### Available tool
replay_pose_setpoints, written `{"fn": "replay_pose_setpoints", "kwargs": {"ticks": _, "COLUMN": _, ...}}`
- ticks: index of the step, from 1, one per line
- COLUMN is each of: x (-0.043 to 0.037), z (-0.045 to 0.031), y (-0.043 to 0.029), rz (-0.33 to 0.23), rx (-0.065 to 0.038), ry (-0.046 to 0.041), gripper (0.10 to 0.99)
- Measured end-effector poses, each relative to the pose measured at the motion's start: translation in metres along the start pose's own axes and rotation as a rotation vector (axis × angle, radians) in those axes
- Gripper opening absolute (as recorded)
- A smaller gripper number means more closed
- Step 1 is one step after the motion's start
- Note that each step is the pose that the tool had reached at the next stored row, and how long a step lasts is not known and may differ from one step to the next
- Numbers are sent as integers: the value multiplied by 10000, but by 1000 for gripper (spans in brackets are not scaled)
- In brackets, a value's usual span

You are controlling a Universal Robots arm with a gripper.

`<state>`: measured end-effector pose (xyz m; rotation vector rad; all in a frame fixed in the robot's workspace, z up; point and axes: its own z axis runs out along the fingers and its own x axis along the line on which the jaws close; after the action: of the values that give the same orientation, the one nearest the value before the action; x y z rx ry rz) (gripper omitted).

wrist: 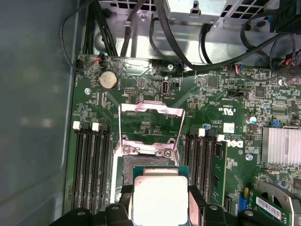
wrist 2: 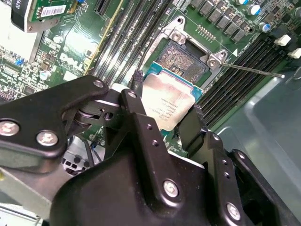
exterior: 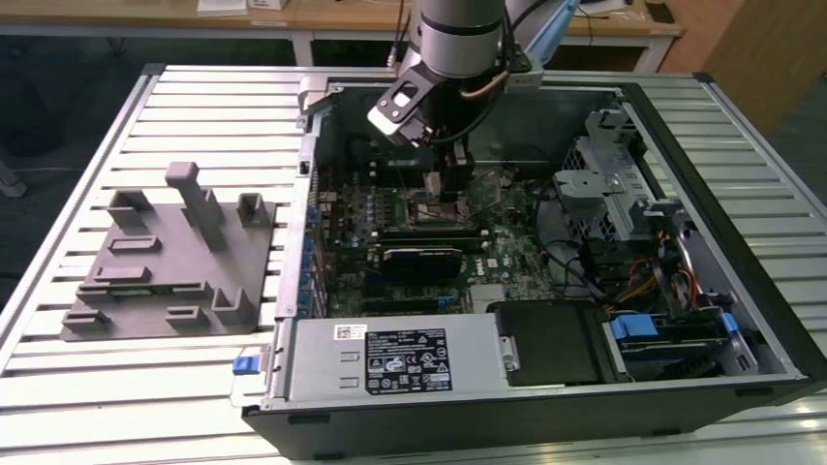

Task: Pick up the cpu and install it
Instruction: 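Place the cpu into insertion slot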

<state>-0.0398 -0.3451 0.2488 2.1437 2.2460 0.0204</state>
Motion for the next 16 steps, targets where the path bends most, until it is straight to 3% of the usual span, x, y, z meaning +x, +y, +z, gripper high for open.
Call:
{"fn": "replay_pose_setpoints", "kwargs": {"ticks": 11, "x": 42, "z": 48, "y": 0, "rz": 12, "rx": -2, "ry": 1, "gripper": 545}}
{"fn": "replay_pose_setpoints", "kwargs": {"ticks": 16, "x": 53, "z": 65, "y": 0, "rz": 23, "rx": 1, "ry": -46, "gripper": 545}}
